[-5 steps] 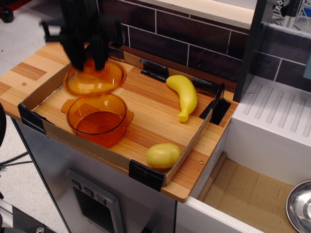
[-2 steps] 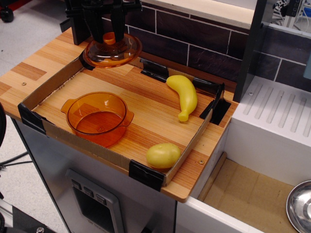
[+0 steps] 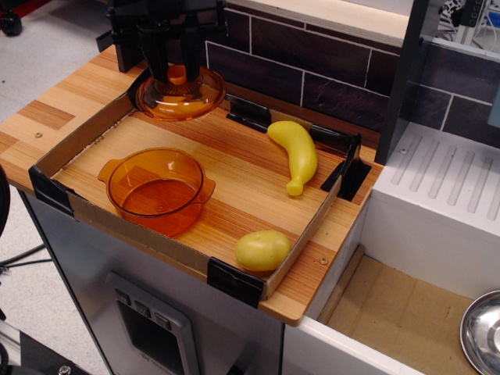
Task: Take lid off pot
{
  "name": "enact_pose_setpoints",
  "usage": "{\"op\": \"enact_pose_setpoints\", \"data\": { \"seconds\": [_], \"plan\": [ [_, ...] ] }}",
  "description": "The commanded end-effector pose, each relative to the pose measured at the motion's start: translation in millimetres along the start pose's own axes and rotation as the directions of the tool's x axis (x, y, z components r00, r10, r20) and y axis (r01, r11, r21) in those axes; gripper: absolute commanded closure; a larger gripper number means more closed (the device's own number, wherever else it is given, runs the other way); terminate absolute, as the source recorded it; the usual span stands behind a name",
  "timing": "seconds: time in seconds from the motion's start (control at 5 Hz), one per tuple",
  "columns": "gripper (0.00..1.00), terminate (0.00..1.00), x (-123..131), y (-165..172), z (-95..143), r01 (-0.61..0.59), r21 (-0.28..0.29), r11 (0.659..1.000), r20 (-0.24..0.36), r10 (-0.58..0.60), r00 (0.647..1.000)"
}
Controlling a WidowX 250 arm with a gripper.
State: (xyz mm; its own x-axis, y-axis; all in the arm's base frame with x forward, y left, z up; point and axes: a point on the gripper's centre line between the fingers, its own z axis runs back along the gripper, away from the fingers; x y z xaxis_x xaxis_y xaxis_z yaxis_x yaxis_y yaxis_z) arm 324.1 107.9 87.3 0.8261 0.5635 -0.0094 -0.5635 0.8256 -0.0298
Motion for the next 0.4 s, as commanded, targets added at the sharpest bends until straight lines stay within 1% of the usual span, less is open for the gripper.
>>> {"op": "enact_pose_setpoints", "data": {
  "seconds": [0.0, 0.2],
  "plan": [
    [1.0, 0.0, 11, -2, -15, -0.026, 0.034, 0.999, 0.024, 0.025, 0.999],
    [1.0, 0.0, 6, -15, -31, -0.025, 0.061, 0.998, 0.004, 0.025, 1.0]
  ]
}}
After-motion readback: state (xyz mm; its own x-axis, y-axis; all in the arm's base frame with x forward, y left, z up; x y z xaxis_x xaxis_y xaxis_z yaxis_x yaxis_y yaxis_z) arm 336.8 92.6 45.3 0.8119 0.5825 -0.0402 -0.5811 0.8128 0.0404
